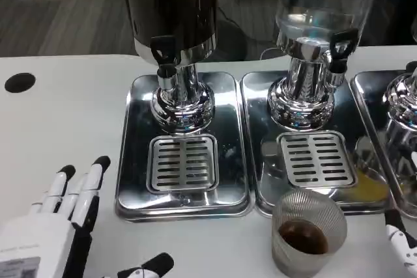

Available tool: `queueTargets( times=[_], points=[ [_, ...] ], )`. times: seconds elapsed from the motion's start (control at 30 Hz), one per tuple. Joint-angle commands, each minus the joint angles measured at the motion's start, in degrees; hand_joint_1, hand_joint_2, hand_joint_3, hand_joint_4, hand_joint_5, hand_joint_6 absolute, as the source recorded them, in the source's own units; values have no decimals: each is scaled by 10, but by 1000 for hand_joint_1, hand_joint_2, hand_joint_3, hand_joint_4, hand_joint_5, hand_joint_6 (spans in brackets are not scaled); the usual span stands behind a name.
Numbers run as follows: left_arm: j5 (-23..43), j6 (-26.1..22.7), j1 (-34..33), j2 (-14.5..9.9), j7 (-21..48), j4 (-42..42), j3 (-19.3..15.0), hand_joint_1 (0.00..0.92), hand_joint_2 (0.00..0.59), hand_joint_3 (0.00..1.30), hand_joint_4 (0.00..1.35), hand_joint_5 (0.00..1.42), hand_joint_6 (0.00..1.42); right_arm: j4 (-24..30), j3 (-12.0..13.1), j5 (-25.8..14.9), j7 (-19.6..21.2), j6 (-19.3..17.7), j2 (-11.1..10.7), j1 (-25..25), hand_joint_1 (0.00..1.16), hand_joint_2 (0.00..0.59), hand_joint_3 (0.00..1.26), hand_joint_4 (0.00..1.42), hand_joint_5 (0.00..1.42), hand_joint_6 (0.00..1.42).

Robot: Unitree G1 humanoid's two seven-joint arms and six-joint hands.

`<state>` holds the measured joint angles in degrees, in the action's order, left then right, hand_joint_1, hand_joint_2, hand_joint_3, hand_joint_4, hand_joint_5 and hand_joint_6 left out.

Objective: Grasp the cup under the faucet to collect the drink, then remove the cup.

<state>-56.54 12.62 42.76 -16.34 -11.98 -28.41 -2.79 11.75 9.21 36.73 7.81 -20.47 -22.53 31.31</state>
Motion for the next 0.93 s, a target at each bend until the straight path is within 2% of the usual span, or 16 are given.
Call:
queueTargets(
  times=[0.03,0.23,0.93],
  points=[
    [-9,1,5,-5,-6,1,13,0,53,7,0,21,155,10,-2,15,13,-4,-4,9,583,452,14,0,0,0],
    [-16,-2,6,-9,-5,-5,19,0,65,8,0,25,155,12,-4,24,19,-2,-2,15,626,438,17,0,0,0],
    [-16,-6,7,-8,-7,-7,32,0,68,18,0,26,155,7,-7,15,19,-5,-2,18,624,430,16,0,0,0]
  ],
)
